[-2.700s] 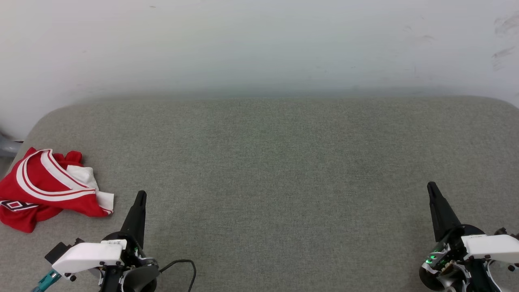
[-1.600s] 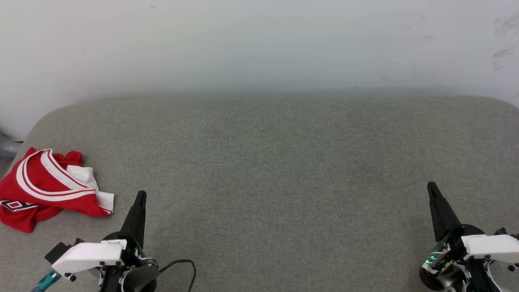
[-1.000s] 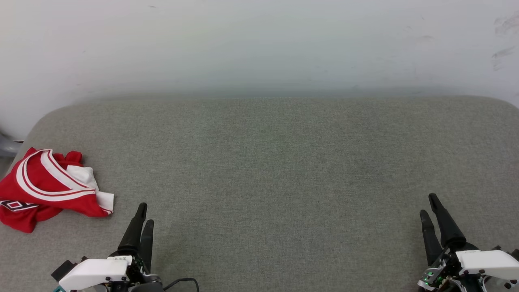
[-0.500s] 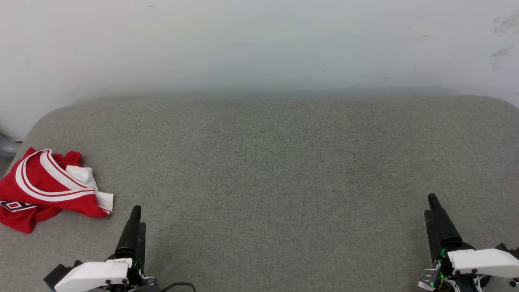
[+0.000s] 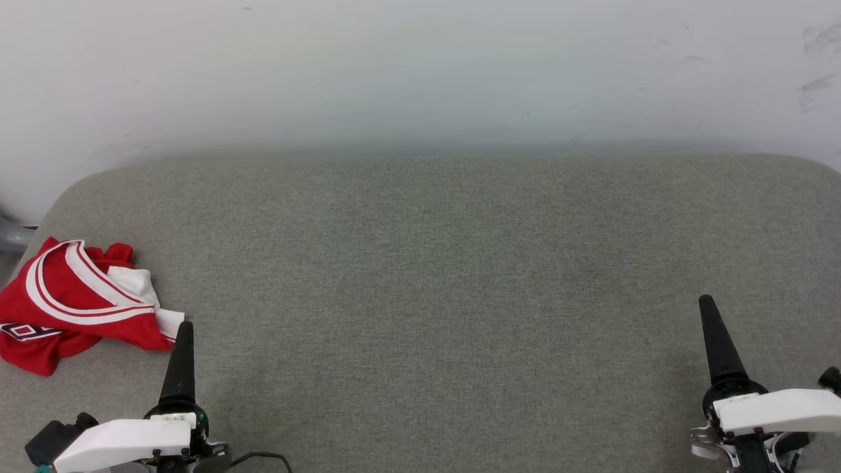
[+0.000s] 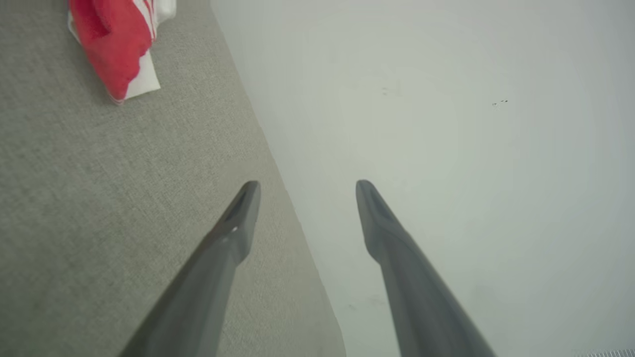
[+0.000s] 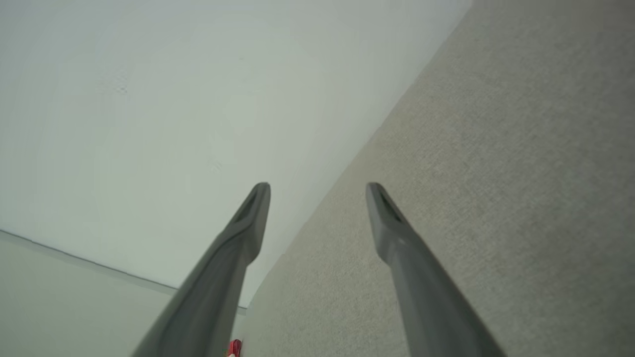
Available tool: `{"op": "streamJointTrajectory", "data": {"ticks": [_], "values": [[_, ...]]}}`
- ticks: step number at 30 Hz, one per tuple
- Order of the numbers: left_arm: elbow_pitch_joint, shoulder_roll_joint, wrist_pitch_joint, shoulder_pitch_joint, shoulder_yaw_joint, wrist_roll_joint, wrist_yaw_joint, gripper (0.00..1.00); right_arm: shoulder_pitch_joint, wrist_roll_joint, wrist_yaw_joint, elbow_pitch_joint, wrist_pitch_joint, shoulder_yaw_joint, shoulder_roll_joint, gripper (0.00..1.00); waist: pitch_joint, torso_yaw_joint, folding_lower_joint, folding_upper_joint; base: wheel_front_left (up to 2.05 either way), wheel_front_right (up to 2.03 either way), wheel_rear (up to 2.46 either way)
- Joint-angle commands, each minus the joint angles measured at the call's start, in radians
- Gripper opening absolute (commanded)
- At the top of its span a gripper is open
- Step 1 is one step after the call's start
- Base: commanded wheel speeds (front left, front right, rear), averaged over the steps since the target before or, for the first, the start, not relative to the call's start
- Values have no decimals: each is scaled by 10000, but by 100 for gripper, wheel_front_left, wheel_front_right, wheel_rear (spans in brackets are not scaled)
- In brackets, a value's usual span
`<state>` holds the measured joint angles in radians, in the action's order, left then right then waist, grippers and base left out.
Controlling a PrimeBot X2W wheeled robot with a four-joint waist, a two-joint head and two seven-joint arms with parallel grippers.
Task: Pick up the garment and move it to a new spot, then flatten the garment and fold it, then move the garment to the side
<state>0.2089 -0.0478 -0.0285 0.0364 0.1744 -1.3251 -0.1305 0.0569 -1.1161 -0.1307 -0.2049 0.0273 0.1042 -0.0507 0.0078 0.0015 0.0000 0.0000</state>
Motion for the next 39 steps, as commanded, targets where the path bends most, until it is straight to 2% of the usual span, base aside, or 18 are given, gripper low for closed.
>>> {"op": "streamJointTrajectory", "data": {"ticks": [1,9,20,31,39], "values": [[-283,-19,-70,64,67,261,-1,100,38,381,0,252,81,5,-1,100,2,4,0,0,0,0,0],[-1091,-20,-360,-43,136,1695,-1,100,3,2578,0,944,370,-150,0,100,31,19,0,0,0,0,0],[-2182,-23,-720,-295,-575,4266,11,100,-110,4989,0,1555,738,-470,1,100,66,3,0,0,0,0,0],[-2659,-24,-1040,-571,-1634,6797,377,100,-254,6925,1,1770,1057,-663,2,100,79,-25,0,0,0,0,0],[-2891,-26,-1263,-621,-2140,8076,640,100,-317,8095,1,1834,1273,-781,3,100,126,-35,0,0,0,0,0]]}}
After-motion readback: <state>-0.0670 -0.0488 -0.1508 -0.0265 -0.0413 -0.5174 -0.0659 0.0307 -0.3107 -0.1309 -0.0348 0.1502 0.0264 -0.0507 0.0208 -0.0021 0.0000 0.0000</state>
